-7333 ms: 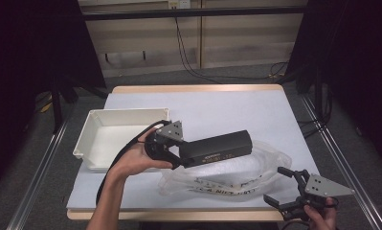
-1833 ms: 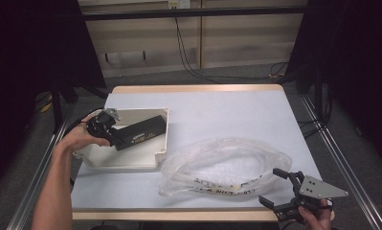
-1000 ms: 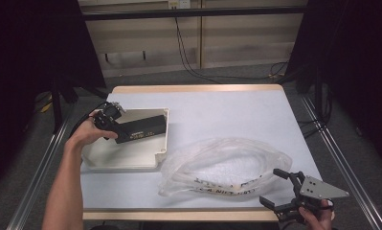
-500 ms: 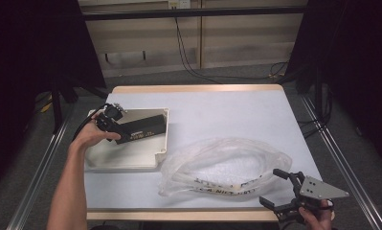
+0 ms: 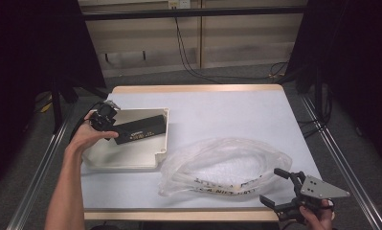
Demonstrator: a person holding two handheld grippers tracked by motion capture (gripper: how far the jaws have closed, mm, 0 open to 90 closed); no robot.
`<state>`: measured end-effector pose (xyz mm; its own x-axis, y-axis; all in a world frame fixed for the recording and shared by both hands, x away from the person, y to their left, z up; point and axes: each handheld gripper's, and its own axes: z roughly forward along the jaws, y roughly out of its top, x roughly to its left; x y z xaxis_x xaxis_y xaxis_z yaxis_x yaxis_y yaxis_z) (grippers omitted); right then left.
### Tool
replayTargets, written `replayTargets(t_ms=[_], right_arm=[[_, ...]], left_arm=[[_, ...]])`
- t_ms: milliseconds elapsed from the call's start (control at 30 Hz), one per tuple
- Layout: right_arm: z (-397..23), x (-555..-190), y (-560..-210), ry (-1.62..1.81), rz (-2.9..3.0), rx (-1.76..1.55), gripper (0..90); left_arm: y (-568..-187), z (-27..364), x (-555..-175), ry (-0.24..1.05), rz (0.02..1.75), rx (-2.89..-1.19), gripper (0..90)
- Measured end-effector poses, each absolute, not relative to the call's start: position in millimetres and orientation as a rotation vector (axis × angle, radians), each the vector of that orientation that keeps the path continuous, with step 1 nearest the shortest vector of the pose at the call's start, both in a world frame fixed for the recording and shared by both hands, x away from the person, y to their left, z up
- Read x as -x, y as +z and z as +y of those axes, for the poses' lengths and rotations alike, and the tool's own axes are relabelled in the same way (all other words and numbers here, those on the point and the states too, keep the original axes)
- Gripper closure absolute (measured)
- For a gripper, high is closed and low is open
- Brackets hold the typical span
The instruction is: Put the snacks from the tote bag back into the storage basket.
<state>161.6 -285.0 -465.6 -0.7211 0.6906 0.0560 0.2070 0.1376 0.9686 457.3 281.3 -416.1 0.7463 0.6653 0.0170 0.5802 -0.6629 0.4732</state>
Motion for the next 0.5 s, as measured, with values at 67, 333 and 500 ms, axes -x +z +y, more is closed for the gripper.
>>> replayTargets(t_ms=[67,333,500], right_arm=[[-285,-162,-465,1.612,2.014,-0.859,0.3],[-285,-162,-465,1.608,2.014,-0.861,0.2],[-286,-160,-465,1.607,2.010,-0.865,0.1]], left_arm=[[-415,283,-454,0.297,0.948,-2.513,11.1],[-406,292,-433,0.366,1.001,-2.388,32.3],[-398,292,-417,0.442,0.961,-2.303,50.4]])
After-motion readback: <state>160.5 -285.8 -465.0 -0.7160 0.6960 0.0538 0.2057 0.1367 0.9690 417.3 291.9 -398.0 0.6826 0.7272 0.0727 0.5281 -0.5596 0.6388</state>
